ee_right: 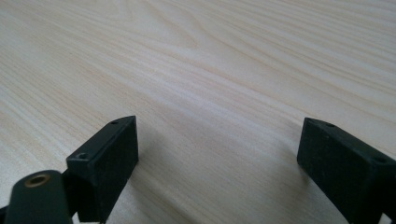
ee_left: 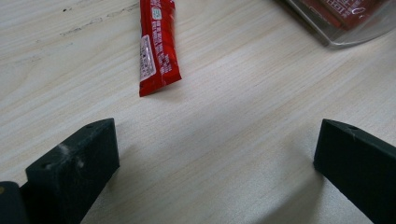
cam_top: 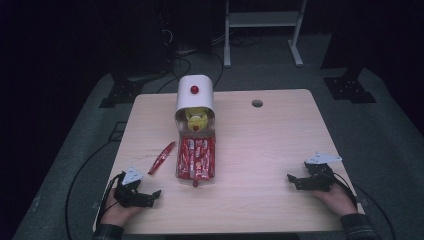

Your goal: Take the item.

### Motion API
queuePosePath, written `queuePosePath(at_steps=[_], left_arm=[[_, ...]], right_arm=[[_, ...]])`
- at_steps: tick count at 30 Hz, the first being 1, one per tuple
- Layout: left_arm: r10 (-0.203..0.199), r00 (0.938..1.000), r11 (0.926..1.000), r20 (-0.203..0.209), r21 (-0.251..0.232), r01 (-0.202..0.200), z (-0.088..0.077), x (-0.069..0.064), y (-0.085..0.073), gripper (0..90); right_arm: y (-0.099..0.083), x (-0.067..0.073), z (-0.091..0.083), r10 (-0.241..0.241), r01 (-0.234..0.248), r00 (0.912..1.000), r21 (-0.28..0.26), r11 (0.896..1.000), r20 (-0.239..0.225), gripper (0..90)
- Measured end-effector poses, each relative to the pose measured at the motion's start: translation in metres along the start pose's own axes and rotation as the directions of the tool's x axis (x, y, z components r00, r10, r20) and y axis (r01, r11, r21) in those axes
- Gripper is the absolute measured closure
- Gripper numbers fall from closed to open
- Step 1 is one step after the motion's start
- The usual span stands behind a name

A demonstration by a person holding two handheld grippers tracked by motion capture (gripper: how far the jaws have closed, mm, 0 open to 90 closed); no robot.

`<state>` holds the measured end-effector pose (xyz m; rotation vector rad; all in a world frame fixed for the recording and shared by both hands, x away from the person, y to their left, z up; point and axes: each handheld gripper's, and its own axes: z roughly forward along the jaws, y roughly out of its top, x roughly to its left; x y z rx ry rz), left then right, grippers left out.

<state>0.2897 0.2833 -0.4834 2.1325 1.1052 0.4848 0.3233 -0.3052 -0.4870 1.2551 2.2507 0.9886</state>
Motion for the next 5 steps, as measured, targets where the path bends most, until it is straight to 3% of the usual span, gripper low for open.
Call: queuePosePath(at_steps=[5], left_arm=[[-0.008,0.9999,1.0,-0.01,0.0,0.008,-0.0001,0.0001,-0.0001,0.0]], right_arm=[[0.0,0.0,0.0,0.0,0.0,1.0,0.0,1.0,0.0,11.5]])
